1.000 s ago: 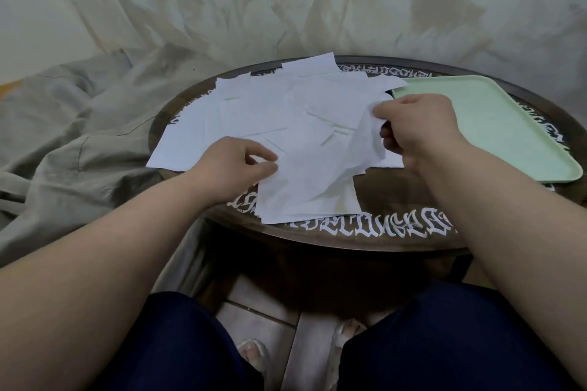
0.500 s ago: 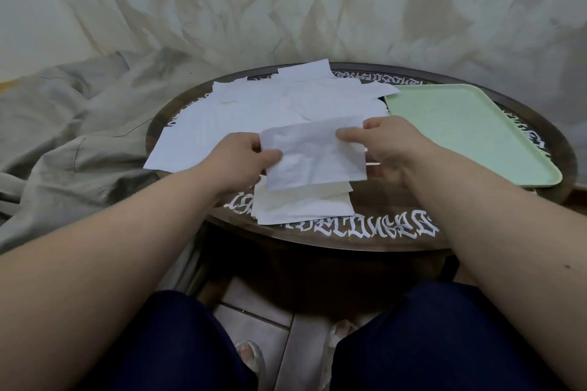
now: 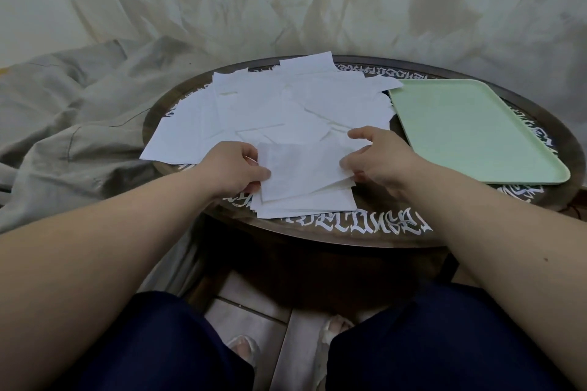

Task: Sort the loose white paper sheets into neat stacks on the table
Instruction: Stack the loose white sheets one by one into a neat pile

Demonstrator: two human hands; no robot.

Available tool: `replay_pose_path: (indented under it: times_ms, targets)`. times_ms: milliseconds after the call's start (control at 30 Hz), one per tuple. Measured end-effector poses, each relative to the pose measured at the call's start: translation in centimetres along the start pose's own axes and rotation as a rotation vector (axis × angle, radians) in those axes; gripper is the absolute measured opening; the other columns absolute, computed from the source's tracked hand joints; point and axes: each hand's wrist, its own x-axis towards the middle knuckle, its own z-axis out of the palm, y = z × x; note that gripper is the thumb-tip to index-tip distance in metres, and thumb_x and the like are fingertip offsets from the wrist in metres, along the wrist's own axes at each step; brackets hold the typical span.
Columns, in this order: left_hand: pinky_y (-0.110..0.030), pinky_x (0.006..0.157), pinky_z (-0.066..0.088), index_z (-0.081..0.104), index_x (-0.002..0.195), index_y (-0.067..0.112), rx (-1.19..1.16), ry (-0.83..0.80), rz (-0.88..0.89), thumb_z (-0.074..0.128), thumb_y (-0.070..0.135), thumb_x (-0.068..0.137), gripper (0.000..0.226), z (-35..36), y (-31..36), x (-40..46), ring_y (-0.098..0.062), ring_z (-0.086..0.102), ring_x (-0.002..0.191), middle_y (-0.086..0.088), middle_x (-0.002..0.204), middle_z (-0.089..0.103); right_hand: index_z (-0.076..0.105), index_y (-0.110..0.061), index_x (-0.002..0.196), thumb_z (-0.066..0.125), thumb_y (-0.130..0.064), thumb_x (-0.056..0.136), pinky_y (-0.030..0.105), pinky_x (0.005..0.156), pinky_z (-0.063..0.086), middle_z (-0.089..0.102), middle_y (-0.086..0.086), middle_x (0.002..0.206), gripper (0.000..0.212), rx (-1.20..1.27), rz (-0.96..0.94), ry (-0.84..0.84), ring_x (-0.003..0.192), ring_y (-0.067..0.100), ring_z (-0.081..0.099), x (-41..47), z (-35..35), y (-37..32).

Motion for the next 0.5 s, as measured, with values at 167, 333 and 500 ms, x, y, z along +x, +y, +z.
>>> replay_pose_path:
  times_ms: [167,333,500]
  targets:
    - [-0.023,0.055,0.048,0.056,0.069,0.012,0.05,0.01,0.007,0.071,0.005,0.08,0.02,-0.1,0.0,0.1,-0.015,0.058,0.048,-0.004,0.066,0.055,0.055,-0.021,0.123,0.069,-0.002,0.076,0.036,0.077,0.059,0.066,0.017,0.096,0.053,-0.073,-0.03,-0.019,0.069,0.023,0.065,-0.3,0.2,0.5]
    - [-0.017,0.042,0.039,0.058,0.07,0.018,0.135,0.049,0.037,0.071,0.011,0.081,0.018,0.3,-0.4,-0.4,-0.008,0.052,0.039,-0.001,0.064,0.064,0.059,-0.021,0.11,0.07,-0.01,0.075,0.038,0.077,0.056,0.07,0.013,0.08,0.039,-0.191,-0.05,-0.006,0.061,0.019,0.061,-0.1,0.3,1.4]
    - [-0.022,0.054,0.044,0.062,0.079,0.018,0.094,0.093,0.067,0.072,0.012,0.079,0.012,0.2,-0.7,-0.6,-0.013,0.058,0.052,-0.003,0.075,0.071,0.061,-0.018,0.094,0.07,-0.012,0.074,0.032,0.067,0.051,0.068,0.008,0.07,0.022,-0.246,-0.113,0.032,0.061,0.018,0.058,-0.2,0.2,2.0]
